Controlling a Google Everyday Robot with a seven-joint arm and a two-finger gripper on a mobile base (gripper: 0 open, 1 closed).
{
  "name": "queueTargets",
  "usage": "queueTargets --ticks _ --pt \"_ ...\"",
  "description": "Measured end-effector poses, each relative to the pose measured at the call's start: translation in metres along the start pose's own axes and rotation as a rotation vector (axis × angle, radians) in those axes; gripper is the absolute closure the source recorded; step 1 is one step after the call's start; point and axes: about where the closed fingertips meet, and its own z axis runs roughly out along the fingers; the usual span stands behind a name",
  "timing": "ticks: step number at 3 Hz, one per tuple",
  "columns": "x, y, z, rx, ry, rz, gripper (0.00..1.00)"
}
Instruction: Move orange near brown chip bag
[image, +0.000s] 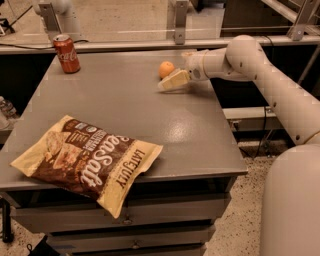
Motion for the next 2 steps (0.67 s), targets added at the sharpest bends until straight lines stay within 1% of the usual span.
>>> queueTargets --ticks 1,2 --pt "-0.008 -0.001 0.019 -0.006 -0.017 0.025 0.0" --pt "-0.011 0.002 0.031 -0.022 -0.023 0.047 0.17"
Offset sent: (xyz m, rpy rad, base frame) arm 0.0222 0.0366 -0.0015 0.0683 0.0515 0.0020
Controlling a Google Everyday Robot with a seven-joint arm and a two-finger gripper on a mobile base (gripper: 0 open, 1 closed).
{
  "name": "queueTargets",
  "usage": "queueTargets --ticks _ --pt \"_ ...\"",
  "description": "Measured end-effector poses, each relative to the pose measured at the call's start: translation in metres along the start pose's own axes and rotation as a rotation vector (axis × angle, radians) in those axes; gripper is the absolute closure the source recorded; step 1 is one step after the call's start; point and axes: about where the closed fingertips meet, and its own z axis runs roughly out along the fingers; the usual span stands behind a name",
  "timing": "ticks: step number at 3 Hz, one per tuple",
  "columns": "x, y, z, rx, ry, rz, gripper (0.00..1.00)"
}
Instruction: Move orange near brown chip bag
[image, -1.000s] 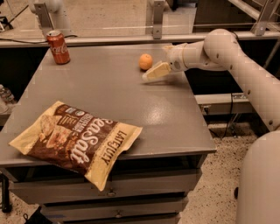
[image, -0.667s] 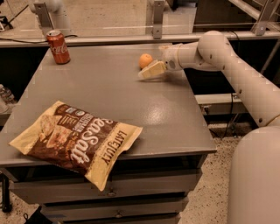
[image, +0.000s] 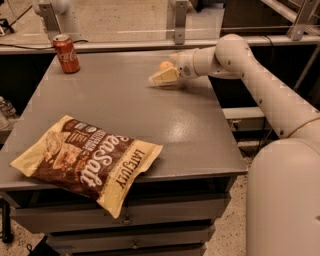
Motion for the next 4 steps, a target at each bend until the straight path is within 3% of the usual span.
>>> queueTargets --ticks 2,3,4 --pt "0.006 0.015 0.005 -0.037 0.007 0.041 0.64" --pt "-0.004 0.031 -0.001 -0.065 -0.018 0.039 0.87" --pt "-0.017 0.054 -0.018 -0.099 -0.055 0.04 1.0"
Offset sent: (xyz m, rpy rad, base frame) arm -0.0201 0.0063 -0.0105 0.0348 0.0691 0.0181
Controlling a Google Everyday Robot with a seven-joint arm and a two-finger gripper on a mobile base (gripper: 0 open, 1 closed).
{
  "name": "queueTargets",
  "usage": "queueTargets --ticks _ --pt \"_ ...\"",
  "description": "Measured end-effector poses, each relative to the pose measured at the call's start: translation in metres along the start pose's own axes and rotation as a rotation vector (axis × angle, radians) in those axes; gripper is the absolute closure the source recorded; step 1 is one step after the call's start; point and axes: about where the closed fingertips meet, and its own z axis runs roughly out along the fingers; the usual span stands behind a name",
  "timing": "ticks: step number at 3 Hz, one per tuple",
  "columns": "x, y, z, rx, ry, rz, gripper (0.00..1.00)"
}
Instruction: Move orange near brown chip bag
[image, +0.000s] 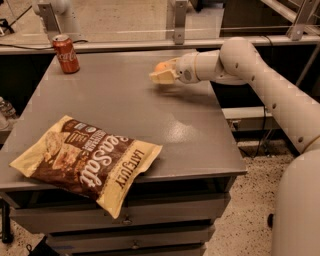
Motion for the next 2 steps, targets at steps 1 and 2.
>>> queueTargets --ticks 1,2 --pt "-0.015 0.033 -0.025 -0.061 -0.04 -0.014 1.0" --pt "-0.018 0.067 -0.055 -0.139 -0.049 -0.03 1.0"
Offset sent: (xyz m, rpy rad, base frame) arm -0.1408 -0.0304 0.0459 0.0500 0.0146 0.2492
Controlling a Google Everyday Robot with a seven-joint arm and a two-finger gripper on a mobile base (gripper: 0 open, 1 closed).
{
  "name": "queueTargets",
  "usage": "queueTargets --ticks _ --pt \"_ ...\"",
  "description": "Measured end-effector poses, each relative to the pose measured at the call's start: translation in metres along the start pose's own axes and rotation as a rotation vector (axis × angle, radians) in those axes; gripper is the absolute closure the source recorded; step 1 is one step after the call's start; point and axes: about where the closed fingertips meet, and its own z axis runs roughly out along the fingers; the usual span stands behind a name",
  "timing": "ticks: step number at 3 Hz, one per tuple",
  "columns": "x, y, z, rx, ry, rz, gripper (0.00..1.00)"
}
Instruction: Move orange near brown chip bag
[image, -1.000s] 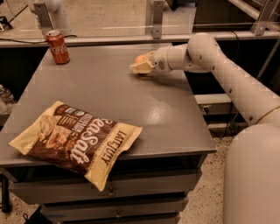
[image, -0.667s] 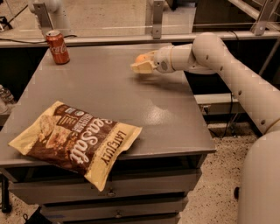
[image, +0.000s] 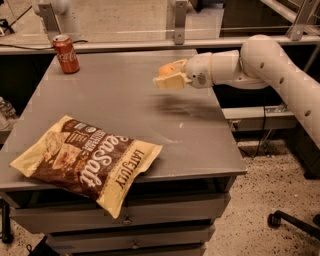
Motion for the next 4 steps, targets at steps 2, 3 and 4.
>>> queueTargets --ticks 2,3,4 --pt "0.015 0.06 -0.054 -0.21 0.019 -0.01 1.0" --pt "0.018 0.073 -0.055 -0.259 0.031 -0.012 1.0" --pt "0.018 0.073 -0.055 -0.259 0.031 -0.012 1.0"
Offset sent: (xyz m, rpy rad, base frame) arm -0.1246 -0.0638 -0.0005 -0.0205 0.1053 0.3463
